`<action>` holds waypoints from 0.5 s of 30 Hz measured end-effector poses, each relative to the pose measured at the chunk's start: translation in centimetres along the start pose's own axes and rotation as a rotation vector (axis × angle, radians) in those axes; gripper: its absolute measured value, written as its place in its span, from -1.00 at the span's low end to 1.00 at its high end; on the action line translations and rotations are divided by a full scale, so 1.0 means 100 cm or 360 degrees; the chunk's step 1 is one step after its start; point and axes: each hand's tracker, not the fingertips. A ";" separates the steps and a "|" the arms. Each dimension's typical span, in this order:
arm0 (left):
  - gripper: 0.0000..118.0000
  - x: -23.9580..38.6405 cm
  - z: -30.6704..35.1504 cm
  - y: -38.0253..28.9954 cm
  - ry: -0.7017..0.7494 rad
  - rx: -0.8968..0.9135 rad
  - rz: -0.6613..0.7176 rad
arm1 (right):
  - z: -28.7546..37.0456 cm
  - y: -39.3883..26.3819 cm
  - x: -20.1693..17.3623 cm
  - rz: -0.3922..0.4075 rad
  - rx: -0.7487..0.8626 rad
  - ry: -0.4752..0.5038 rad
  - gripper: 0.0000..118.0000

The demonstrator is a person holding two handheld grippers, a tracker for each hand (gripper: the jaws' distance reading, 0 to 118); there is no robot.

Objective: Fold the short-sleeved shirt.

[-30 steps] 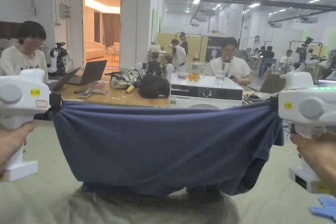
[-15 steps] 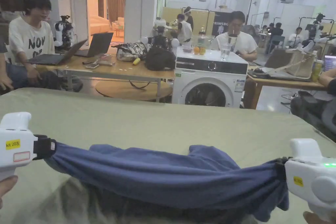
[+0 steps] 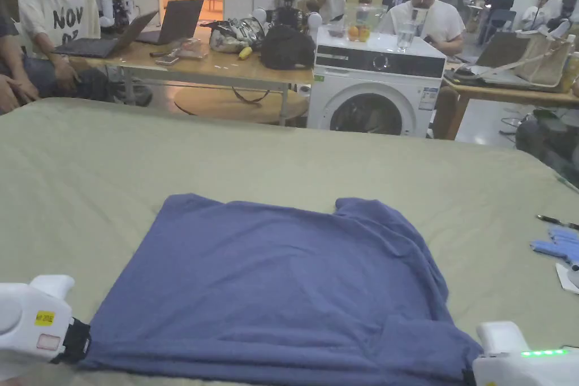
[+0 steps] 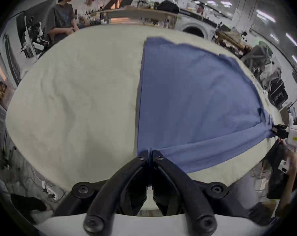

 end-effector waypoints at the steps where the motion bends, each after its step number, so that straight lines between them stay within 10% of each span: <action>1: -1.00 0.000 -0.008 -0.001 0.0009 -0.0075 -0.0004 | -0.005 -0.004 -0.001 -0.0013 -0.0049 -0.0007 -1.00; 8: -0.95 -0.010 -0.013 -0.001 -0.0053 -0.0073 0.0121 | -0.011 -0.003 -0.006 -0.0036 -0.0075 -0.0039 -0.68; 10: -0.57 -0.010 -0.003 0.000 -0.0079 -0.0017 0.0180 | -0.003 0.001 -0.007 -0.0058 -0.0033 -0.0100 -0.11; 11: -0.29 -0.007 0.004 0.000 -0.0076 0.0041 0.0180 | 0.004 0.004 -0.005 -0.0100 0.0053 -0.0088 -0.05; 15: -0.23 0.007 0.024 0.001 -0.0010 0.0248 0.0104 | 0.023 0.010 -0.004 -0.0276 0.0217 0.0009 -0.05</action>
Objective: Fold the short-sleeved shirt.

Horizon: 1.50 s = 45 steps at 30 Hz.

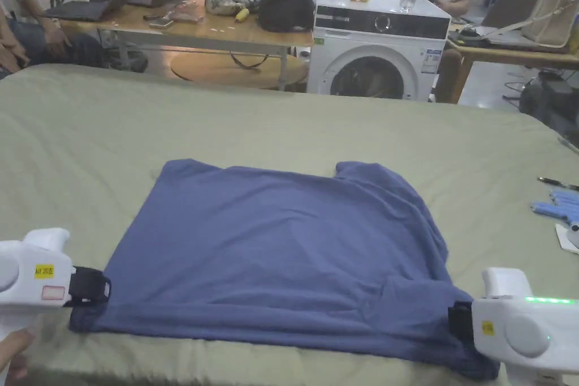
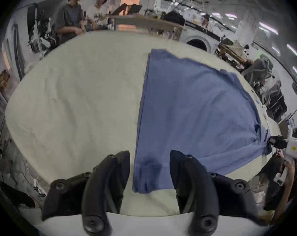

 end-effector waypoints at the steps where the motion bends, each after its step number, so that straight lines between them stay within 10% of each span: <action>1: -0.22 0.004 0.006 0.000 0.0006 0.0086 -0.0011 | 0.004 0.001 -0.002 -0.0023 0.0081 0.0015 -0.05; 8: -0.23 0.042 0.036 -0.019 -0.0041 0.0796 -0.0181 | 0.036 -0.005 -0.035 -0.0078 0.0797 0.0088 -0.11; 10: -0.24 0.056 0.041 -0.024 0.0013 0.0946 -0.0232 | 0.039 -0.004 -0.047 -0.0021 0.0885 0.0090 -0.56; 14: -1.00 0.078 0.045 -0.034 0.0165 0.1154 -0.0273 | 0.043 -0.006 -0.066 -0.0029 0.1026 0.0099 -1.00; 28: -1.00 0.018 0.028 0.002 0.0106 0.0191 -0.0146 | 0.034 -0.007 -0.067 0.0037 0.0785 0.0076 -1.00; 33: -0.14 -0.006 -0.002 0.000 0.0023 -0.0155 0.0025 | 0.030 -0.010 -0.058 0.0035 0.0693 0.0066 -1.00; 42: -0.16 0.009 -0.039 -0.019 0.0234 -0.0303 -0.0038 | 0.027 -0.010 -0.021 0.0005 0.0317 0.0048 -1.00; 45: -0.66 0.015 -0.033 -0.021 0.0179 -0.0283 -0.0094 | 0.016 -0.012 -0.008 0.0015 0.0127 0.0083 -0.77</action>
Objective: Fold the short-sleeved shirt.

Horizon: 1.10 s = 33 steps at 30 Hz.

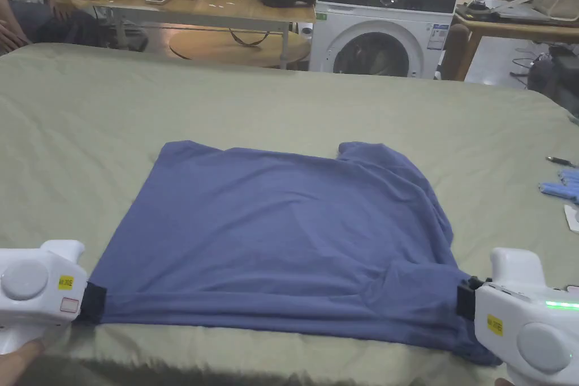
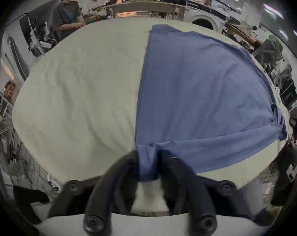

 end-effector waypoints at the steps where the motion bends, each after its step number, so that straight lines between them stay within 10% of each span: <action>1: -0.92 -0.002 0.002 -0.001 -0.0026 0.0029 0.0018 | -0.005 -0.002 0.003 -0.0001 -0.0061 0.0009 -0.36; 3: -0.96 -0.004 0.000 -0.004 -0.0059 0.0030 0.0035 | -0.016 -0.009 0.006 0.0013 -0.0165 -0.0020 -0.02; 6: -0.96 -0.002 0.001 -0.008 -0.0060 0.0064 0.0016 | -0.038 -0.024 0.002 0.0050 -0.0364 0.0007 -0.03; 8: -0.96 -0.003 0.001 -0.007 -0.0065 0.0072 0.0021 | -0.044 -0.033 -0.005 0.0066 -0.0357 -0.0011 -0.11; 11: -0.96 -0.005 0.006 -0.008 -0.0077 0.0091 0.0034 | -0.038 -0.028 -0.012 0.0133 -0.0302 0.0042 -0.89; 33: -0.97 -0.017 0.003 0.151 -0.0227 0.0439 0.0197 | -0.102 0.129 -0.007 -0.0084 -0.0076 0.0129 -0.91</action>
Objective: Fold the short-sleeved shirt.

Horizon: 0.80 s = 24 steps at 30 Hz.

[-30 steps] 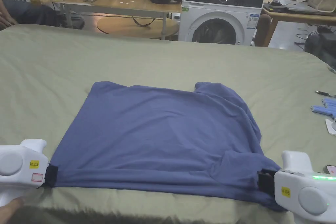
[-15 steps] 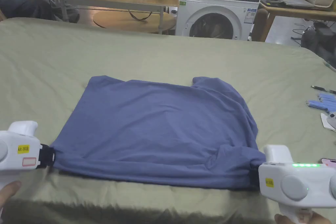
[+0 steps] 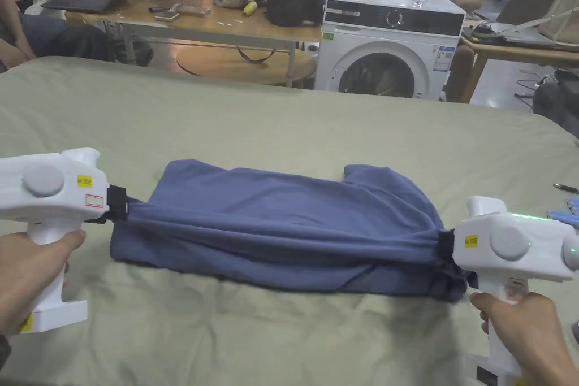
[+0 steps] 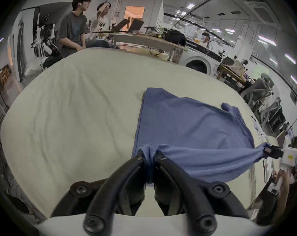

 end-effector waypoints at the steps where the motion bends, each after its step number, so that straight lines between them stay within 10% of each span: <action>1: -0.97 0.000 -0.012 0.005 0.0012 -0.0026 -0.0005 | -0.014 0.007 0.001 -0.0001 -0.0034 0.0019 -0.91; 11: -0.97 -0.006 -0.094 0.017 0.0032 -0.0262 0.0015 | -0.094 0.025 0.009 -0.0010 -0.0259 0.0039 -0.80; 16: -0.35 -0.008 -0.094 0.017 0.0024 -0.0257 0.0095 | -0.078 0.029 0.001 0.0012 -0.0110 -0.0011 -0.13; 24: -0.32 0.031 -0.012 -0.014 -0.0117 0.0196 -0.0105 | -0.004 -0.003 -0.031 0.0030 0.0369 -0.0027 -0.13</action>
